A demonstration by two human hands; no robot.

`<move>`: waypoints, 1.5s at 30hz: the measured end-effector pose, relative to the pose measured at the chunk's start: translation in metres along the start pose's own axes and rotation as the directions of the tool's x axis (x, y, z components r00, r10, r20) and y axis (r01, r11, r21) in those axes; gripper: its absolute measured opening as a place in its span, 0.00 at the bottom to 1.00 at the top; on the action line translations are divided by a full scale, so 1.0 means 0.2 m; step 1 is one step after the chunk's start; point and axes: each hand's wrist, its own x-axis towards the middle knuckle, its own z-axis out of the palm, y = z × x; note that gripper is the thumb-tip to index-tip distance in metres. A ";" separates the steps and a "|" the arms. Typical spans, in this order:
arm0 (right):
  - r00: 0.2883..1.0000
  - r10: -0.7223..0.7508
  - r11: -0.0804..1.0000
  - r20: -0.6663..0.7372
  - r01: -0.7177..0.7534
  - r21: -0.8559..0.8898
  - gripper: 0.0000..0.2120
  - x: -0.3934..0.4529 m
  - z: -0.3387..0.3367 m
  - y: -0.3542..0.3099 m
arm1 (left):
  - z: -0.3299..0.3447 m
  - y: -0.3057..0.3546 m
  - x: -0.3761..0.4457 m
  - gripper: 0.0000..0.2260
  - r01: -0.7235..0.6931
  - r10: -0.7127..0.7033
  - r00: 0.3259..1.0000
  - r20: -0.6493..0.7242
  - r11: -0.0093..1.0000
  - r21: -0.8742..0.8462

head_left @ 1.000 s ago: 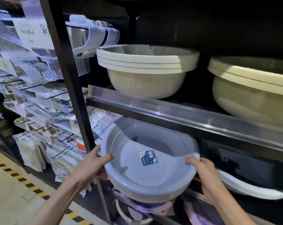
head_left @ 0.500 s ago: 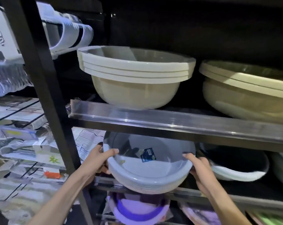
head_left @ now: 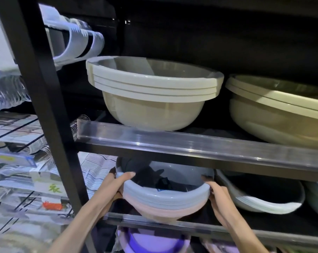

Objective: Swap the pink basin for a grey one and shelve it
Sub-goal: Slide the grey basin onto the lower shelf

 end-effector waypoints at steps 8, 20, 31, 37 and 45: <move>1.000 0.017 0.999 0.026 -0.016 -0.029 0.08 0.07 0.01 0.03 | -0.01 -0.04 0.08 0.29 0.022 -0.023 0.999 0.047 0.999 0.033; 0.993 0.047 0.987 0.107 -0.030 -0.157 0.19 0.10 -0.09 0.10 | -0.01 -0.13 -0.01 0.35 -0.034 0.034 0.999 0.014 0.999 0.010; 0.999 0.050 0.987 0.018 -0.046 -0.156 0.23 -0.12 -0.01 0.21 | 0.05 -0.21 -0.20 0.39 -0.084 0.087 0.994 0.064 0.996 -0.043; 0.999 -0.029 0.989 0.035 0.034 -0.142 0.18 -0.15 0.01 0.22 | 0.05 -0.24 -0.18 0.40 -0.081 0.082 0.996 0.030 0.995 -0.050; 0.997 0.017 0.980 -0.079 -0.032 -0.197 0.15 -0.02 0.02 0.22 | 0.06 -0.21 -0.09 0.36 -0.076 0.076 0.996 0.036 0.997 0.004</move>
